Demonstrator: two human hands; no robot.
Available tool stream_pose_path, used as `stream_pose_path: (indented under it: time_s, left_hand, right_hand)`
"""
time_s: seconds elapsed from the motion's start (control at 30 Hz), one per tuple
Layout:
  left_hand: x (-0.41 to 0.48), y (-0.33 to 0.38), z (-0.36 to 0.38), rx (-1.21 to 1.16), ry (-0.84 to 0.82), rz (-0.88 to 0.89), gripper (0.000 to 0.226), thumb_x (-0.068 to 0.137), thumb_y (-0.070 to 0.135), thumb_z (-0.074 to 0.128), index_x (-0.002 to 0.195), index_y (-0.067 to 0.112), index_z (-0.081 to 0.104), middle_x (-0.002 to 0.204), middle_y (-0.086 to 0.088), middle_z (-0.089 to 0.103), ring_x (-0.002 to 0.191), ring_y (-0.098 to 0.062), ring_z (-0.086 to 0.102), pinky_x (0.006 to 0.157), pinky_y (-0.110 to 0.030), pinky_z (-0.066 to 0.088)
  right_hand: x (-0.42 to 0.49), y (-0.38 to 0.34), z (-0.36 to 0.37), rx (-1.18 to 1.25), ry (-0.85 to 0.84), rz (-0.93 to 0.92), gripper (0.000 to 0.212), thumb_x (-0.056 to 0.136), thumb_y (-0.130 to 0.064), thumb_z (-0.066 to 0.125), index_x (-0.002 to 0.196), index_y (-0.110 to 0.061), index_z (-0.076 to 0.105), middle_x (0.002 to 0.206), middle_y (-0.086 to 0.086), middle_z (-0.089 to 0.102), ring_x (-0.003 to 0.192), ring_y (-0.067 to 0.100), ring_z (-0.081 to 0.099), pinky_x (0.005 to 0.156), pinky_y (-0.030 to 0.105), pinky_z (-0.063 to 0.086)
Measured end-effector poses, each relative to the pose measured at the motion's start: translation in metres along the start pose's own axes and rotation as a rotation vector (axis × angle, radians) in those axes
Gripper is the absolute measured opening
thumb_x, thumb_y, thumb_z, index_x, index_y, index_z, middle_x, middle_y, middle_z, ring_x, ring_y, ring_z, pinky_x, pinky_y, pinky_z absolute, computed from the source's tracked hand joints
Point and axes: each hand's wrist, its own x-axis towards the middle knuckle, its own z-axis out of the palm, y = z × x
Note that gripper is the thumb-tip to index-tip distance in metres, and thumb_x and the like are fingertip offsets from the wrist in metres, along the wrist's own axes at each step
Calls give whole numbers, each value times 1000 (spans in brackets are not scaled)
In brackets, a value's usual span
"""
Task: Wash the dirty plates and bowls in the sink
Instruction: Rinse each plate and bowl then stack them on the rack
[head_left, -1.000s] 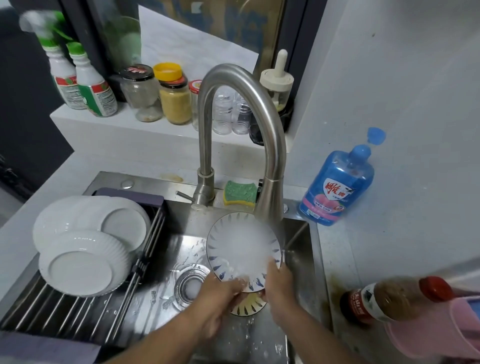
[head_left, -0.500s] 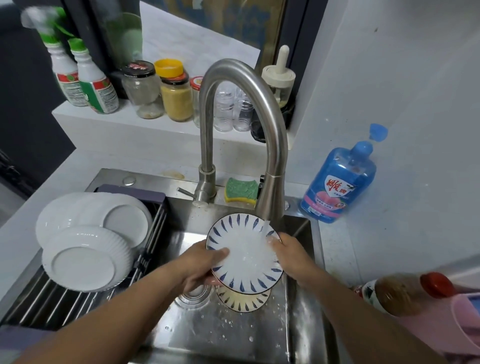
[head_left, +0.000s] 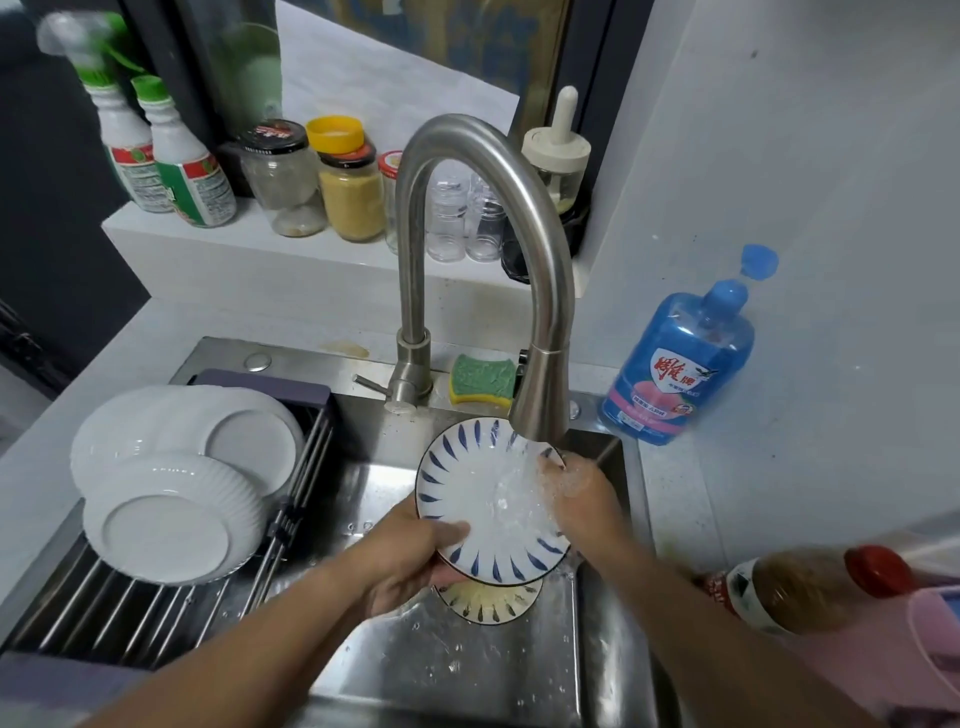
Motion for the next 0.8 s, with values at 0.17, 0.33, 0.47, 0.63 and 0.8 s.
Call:
stream_pose_path:
  time_s: [0.17,0.33,0.47,0.63,0.8]
  left_hand:
    - [6,20,-16,178,-50,-96,27,99,12,65,125,9,60,110,-17,76,102,-37,74,87,-63,57]
    - [2,13,-8,394,37,342,38,98,19,67,133,25,53,127,1,70,112,-9,68,95,-33,57]
    - [-10,-2,-16,1130,68,670,74,95,69,42,158,32,29,166,15,12,151,5,5,118,-15,1]
    - [0,-6,-26,1560,-160,856,60,89,49,67,146,40,50,157,15,43,151,-5,27,127,-37,4]
    - [-1,11,-17,1339,-119,775,25,96,30,65,117,44,66,103,16,72,95,-11,66,85,-30,51]
  right_hand:
    - [15,-3,-14,92,-272,67,26,103,-36,50,100,-17,68,98,5,74,92,22,71,83,34,53]
    - [10,13,6,178,-175,239,39,100,-47,49,113,-14,67,105,8,73,98,26,70,97,49,55]
    - [8,13,5,177,-139,412,39,103,-42,46,119,-11,62,105,13,70,84,25,67,67,31,54]
    - [12,1,-10,72,-204,573,28,102,-22,46,82,-6,56,65,10,51,46,16,42,46,20,29]
    - [6,-14,-31,237,-314,667,43,104,-30,40,88,2,64,55,9,59,39,13,45,40,18,33]
